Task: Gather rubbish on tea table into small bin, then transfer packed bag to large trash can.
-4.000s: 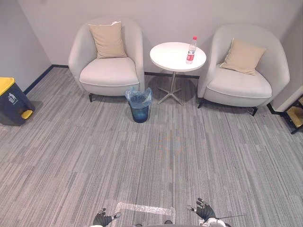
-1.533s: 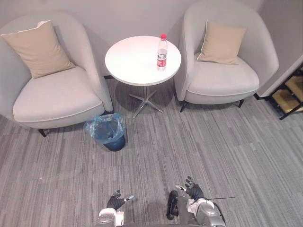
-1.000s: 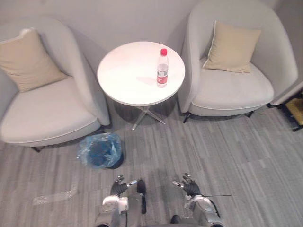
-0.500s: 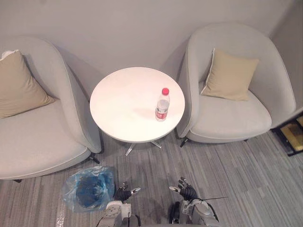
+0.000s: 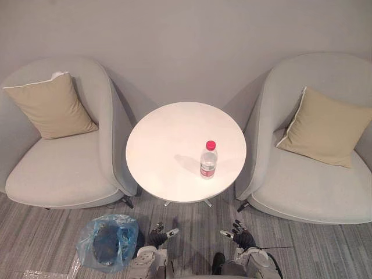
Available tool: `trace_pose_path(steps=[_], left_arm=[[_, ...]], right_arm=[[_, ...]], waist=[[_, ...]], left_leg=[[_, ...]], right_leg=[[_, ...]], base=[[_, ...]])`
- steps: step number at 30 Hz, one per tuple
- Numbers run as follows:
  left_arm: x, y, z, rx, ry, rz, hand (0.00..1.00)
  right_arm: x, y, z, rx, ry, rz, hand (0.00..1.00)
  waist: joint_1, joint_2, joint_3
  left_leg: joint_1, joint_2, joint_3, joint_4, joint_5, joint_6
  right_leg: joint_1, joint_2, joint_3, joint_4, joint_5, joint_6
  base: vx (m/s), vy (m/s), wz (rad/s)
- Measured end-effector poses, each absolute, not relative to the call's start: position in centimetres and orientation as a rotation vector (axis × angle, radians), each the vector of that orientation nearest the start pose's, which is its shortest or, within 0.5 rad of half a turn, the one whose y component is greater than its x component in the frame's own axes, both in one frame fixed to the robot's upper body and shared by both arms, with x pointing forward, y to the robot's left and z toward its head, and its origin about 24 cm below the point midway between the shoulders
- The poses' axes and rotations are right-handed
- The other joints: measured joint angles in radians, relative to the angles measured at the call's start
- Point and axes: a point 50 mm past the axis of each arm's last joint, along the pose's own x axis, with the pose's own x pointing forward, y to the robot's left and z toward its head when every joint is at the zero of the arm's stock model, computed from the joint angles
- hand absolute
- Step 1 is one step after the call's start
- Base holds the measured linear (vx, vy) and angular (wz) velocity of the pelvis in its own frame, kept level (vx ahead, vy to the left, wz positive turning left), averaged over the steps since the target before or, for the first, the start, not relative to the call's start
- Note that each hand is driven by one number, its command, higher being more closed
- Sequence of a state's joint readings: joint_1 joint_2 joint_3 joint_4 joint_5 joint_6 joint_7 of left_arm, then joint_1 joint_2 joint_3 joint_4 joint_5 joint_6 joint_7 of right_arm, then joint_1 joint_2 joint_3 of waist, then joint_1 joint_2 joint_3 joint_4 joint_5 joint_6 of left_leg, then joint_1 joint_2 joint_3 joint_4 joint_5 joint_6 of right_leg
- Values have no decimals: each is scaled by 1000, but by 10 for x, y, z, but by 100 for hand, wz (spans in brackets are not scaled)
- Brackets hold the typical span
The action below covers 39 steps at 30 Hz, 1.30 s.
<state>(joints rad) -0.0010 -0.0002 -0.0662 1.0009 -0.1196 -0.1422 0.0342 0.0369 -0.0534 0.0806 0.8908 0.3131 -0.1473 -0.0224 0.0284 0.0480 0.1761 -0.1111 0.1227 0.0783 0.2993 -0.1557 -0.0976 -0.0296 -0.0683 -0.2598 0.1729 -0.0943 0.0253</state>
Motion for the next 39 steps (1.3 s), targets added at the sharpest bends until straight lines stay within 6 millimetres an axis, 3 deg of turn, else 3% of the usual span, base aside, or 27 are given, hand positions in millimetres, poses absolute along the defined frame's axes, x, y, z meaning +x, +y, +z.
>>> trace_pose_path(steps=[2, 4, 13, 20, 24, 26, 28, 31, 39], left_arm=[[149, 151, -143, -26, 866, 35, 0], [147, 155, -144, -14, 874, 37, 0], [139, 171, -147, 55, 903, 38, 0], [132, 174, -151, 59, 933, 42, 0], [125, 185, -152, 74, 953, 42, 0], [121, 189, -153, 68, 959, 58, 0], [117, 192, -153, 60, 969, 58, 0], [114, 189, -154, 47, 974, 45, 0], [110, 191, -155, 34, 980, 52, 0]], right_arm=[[155, -155, -133, 201, 779, -122, 0], [156, -156, -133, 170, 778, -109, 0], [188, -151, -111, 73, 644, -61, 0], [200, -159, -94, -44, 544, -50, 0], [220, -187, -59, -112, 373, -3, 0], [216, -191, -39, -137, 262, 43, 0], [212, -184, -31, -142, 200, 90, 0], [207, -171, -36, -152, 207, 131, 0], [217, -168, -21, -153, 138, 160, 0]], waist=[[2, -31, 1], [4, -40, -3], [12, -47, -15], [8, -58, -36], [11, -64, -43], [12, -67, -48], [3, -68, -52], [-15, -65, -54], [-14, -55, -69]], left_leg=[[40, -30, 8, -72, 20, 15], [64, -50, 9, -100, 25, 23], [130, -76, -5, -194, 54, 41], [154, -78, -5, -231, 71, 46], [163, -85, -6, -265, 92, 47], [167, -87, -11, -288, 109, 45], [173, -86, -15, -310, 125, 43], [184, -87, -28, -334, 138, 39], [180, -87, -57, -357, 152, 37]], right_leg=[[22, -13, 19, -46, 18, 19], [45, -27, 20, -71, 20, 23], [104, -32, 34, -139, 30, 19], [127, -26, 60, -200, 75, 23], [122, -29, 72, -215, 97, 30], [115, -31, 72, -215, 97, 31], [114, -29, 74, -215, 99, 34], [108, -28, 76, -215, 100, 37], [103, -23, 66, -222, 104, 41]], base=[[194, 72, -6], [140, 86, 4], [86, 7, 5], [-21, 2, -9], [-111, 16, -4], [-114, 0, 4], [-112, -26, 0], [-97, -22, 0], [-19, -10, 5]])
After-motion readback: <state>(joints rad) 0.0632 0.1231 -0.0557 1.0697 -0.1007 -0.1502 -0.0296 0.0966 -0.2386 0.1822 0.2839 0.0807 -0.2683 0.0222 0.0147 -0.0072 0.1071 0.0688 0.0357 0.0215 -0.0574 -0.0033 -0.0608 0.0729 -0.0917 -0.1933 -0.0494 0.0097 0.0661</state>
